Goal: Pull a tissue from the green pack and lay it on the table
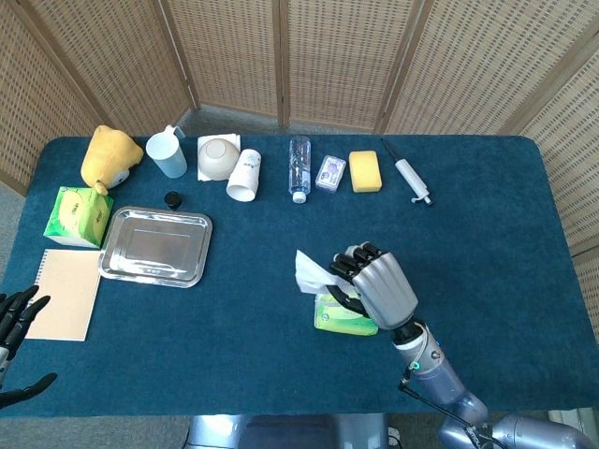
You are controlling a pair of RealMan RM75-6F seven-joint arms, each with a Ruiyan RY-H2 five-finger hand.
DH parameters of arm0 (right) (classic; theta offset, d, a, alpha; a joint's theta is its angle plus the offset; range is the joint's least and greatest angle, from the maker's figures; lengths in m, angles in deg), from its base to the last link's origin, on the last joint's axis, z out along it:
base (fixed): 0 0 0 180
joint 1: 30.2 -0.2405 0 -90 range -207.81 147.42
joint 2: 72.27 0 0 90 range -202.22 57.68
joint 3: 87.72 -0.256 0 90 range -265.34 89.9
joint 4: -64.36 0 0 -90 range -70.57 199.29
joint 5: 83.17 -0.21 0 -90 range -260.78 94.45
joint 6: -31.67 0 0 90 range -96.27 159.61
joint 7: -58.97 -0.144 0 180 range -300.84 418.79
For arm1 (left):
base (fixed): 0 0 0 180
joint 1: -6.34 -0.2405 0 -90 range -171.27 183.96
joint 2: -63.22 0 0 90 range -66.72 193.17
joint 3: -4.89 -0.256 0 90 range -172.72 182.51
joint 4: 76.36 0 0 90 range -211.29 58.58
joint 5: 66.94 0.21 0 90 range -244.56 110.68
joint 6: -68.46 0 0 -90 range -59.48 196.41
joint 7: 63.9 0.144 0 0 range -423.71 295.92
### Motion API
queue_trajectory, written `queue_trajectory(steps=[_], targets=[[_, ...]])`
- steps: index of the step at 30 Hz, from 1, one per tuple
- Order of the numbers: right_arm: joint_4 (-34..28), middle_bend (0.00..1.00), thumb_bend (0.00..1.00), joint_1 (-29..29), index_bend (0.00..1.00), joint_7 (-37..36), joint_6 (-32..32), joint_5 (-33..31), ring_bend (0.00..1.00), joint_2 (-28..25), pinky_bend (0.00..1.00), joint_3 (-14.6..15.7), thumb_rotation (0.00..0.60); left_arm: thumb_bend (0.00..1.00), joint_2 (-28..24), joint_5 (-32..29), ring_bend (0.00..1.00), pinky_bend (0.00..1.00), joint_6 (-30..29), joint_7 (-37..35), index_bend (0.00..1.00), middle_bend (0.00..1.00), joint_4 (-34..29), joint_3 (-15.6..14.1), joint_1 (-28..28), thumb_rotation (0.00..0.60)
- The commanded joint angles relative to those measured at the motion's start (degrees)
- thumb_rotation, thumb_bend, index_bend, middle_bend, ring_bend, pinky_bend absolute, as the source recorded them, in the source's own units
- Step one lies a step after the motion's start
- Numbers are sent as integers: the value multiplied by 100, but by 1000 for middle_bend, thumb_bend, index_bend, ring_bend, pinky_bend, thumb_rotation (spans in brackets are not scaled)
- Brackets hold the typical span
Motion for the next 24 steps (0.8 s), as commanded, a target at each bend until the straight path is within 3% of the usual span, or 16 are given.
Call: queue_trajectory(steps=[1,8,10,18,24], targets=[[-232,681,446,-206,686,152,134,-100,567,73,607,-163,600,0,1,-25,0,0,10,-5,0,0,-1,9,5,600],[-333,681,446,-496,686,407,548,-220,566,466,607,-6,600,0,14,-54,0,0,121,44,0,0,-15,13,51,600],[-133,681,445,-729,686,511,929,-395,566,921,607,103,600,0,8,-48,0,0,89,25,0,0,-11,13,37,600],[1043,681,445,-1100,686,746,1281,-797,558,2050,589,173,600,0,-24,-125,0,0,87,-139,0,0,32,36,58,600],[1654,660,446,-1164,664,680,1316,-850,540,2301,569,295,600,0,-70,-209,0,0,56,-325,0,0,90,69,72,600]])
